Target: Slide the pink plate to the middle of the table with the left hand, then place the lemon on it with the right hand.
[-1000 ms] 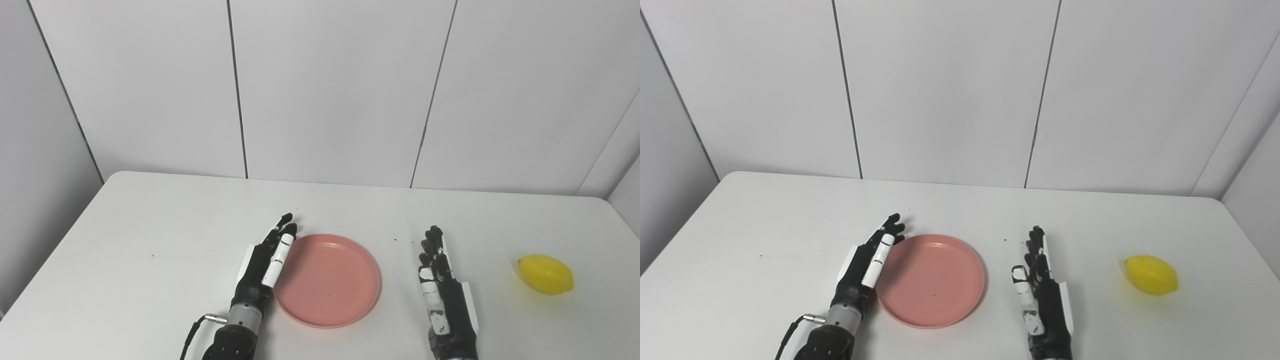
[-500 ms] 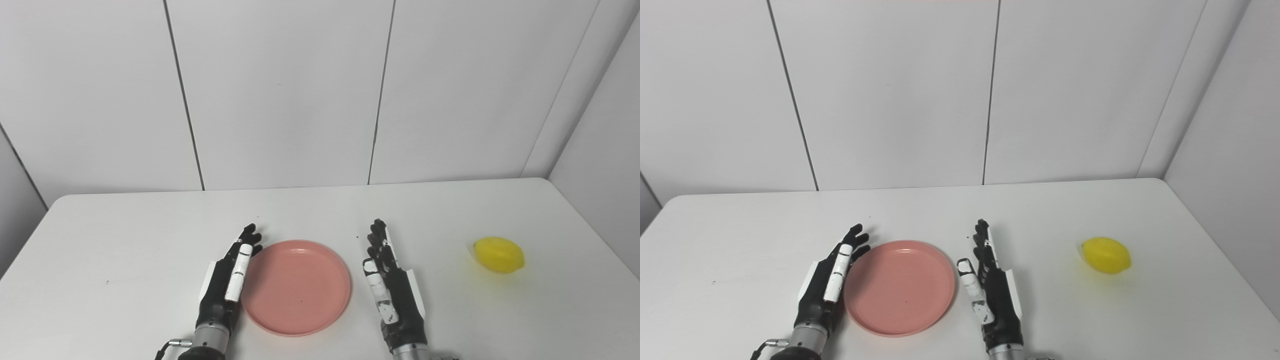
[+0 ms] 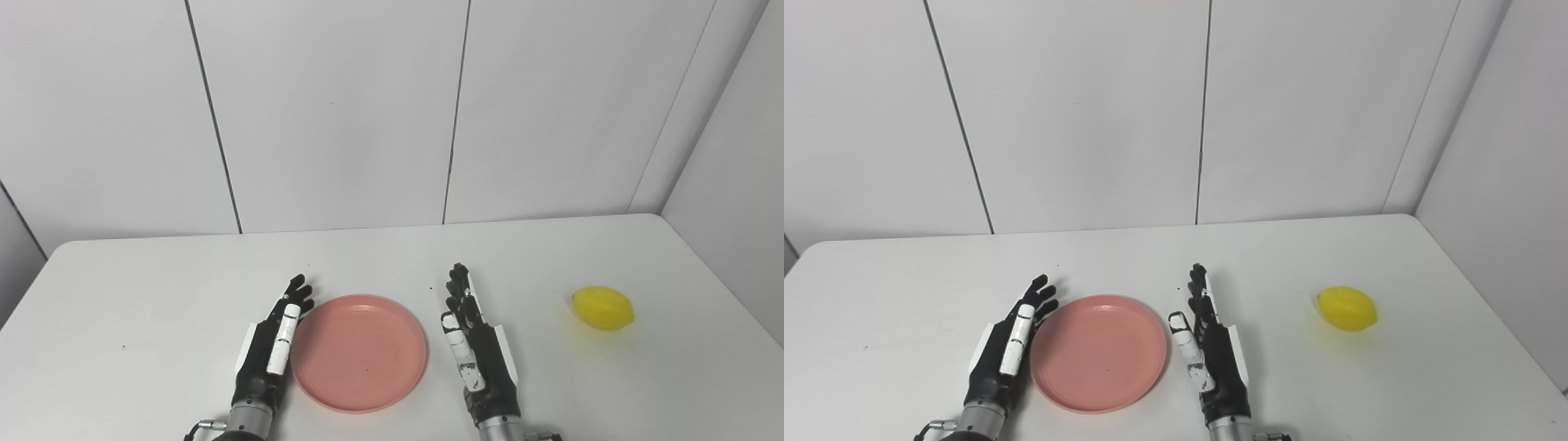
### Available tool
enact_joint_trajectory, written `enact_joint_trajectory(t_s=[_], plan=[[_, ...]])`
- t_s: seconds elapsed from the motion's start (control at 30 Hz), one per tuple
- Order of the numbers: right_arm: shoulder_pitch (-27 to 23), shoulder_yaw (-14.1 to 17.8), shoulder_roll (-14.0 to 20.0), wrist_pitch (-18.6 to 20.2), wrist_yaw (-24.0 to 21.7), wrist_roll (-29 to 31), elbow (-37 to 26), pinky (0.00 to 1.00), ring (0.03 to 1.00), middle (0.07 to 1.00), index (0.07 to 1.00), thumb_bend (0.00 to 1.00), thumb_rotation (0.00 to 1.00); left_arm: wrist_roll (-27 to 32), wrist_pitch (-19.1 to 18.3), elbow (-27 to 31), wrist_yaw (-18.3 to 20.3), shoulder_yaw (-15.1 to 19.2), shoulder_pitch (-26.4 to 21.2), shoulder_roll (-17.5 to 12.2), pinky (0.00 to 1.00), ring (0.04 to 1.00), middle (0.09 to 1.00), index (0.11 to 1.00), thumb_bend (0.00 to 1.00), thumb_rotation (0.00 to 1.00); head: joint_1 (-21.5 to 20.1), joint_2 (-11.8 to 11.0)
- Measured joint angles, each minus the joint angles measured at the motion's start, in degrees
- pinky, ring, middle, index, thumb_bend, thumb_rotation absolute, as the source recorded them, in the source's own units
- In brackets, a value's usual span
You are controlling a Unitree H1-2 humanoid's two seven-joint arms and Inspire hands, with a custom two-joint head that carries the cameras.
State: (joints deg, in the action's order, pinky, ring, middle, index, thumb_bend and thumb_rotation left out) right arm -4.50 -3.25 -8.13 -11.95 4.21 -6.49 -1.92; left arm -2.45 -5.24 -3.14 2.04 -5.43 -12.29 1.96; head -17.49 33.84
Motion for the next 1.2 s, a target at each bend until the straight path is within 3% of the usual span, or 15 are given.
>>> enact_joint_trajectory(t_s=[0.23,0.37,0.63,0.8,0.9,1.07,1.2], plan=[[-0.2,3.1,4.0,4.5,1.6,-6.2,-6.3,0.99,0.981,0.969,0.962,0.71,0.90,0.7,2.1,-1.5,0.0,0.6,0.0,-0.7,0.96,0.958,0.967,0.973,0.58,1.00,-0.2,-0.3],[-0.8,5.4,7.2,5.7,2.2,-9.8,-8.3,0.93,0.940,0.953,0.952,0.69,0.82,1.2,3.6,-1.9,-0.1,0.6,0.0,-0.7,0.96,0.971,0.979,0.980,0.57,1.00,-1.3,-0.9],[-2.2,11.1,12.5,11.3,3.3,-12.4,-11.9,0.95,0.954,0.940,0.941,0.72,0.70,1.3,6.1,-3.7,-0.3,1.2,0.0,-0.7,0.95,0.969,0.979,0.983,0.58,1.00,-4.7,-1.2],[-2.2,12.9,14.9,14.2,3.2,-12.7,-13.7,0.96,0.961,0.942,0.940,0.72,0.59,1.4,6.2,-3.8,-0.2,1.7,0.0,-0.9,0.95,0.968,0.980,0.990,0.58,1.00,-7.2,-1.8],[-2.2,13.2,16.4,16.7,2.3,-13.2,-14.6,0.94,0.951,0.944,0.944,0.75,0.59,1.9,6.6,-4.2,0.0,2.3,-0.1,-1.0,0.96,0.974,0.984,0.996,0.59,1.00,-9.4,-2.7],[-2.2,13.9,20.5,24.4,-0.1,-16.2,-16.1,0.93,0.951,0.947,0.936,0.82,0.46,3.9,8.0,-5.7,1.1,3.1,-1.0,-1.2,0.97,0.981,0.989,0.997,0.60,1.00,-10.6,-3.5],[-2.2,14.8,21.6,28.8,-0.5,-17.3,-16.5,0.91,0.937,0.932,0.925,0.85,0.43,3.9,8.5,-5.8,1.6,3.6,-1.1,-1.5,0.96,0.973,0.981,0.988,0.59,1.00,-12.7,-4.1]])
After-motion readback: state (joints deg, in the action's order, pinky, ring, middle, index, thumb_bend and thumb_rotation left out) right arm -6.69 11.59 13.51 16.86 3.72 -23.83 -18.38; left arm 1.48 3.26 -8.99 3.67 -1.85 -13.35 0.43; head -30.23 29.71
